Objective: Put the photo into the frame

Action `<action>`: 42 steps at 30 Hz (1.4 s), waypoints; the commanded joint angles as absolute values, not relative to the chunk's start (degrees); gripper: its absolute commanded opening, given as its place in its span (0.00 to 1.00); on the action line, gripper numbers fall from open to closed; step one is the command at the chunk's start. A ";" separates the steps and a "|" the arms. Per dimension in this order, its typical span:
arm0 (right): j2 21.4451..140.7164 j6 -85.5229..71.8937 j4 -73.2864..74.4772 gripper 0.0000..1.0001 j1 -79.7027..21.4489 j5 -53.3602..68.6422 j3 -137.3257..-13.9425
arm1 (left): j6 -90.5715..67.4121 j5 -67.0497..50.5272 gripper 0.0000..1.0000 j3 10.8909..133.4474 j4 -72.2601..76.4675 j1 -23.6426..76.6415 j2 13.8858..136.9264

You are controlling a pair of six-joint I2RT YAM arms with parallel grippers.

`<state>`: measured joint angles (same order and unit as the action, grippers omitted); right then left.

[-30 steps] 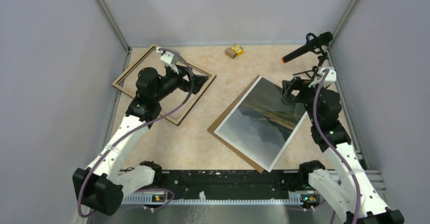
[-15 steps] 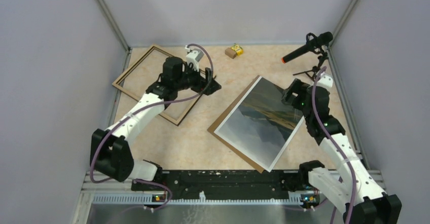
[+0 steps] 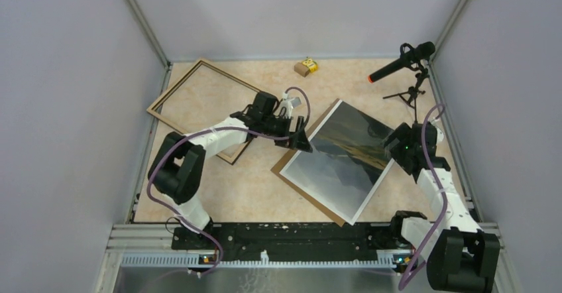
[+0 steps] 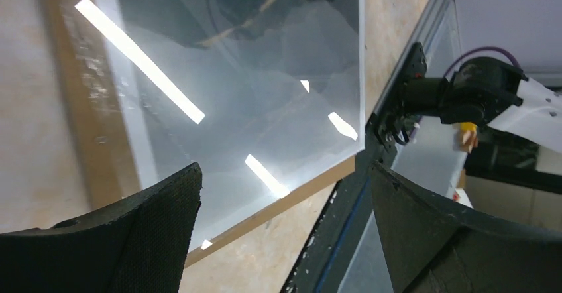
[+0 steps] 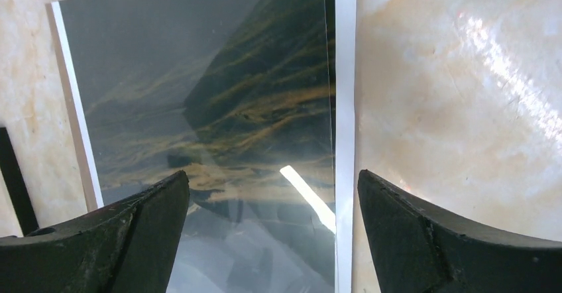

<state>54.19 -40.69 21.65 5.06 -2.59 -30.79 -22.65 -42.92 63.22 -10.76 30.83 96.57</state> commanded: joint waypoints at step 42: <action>56.01 -44.07 23.30 0.77 7.93 13.91 -23.52 | -26.34 -43.56 0.98 69.05 -17.84 36.74 114.71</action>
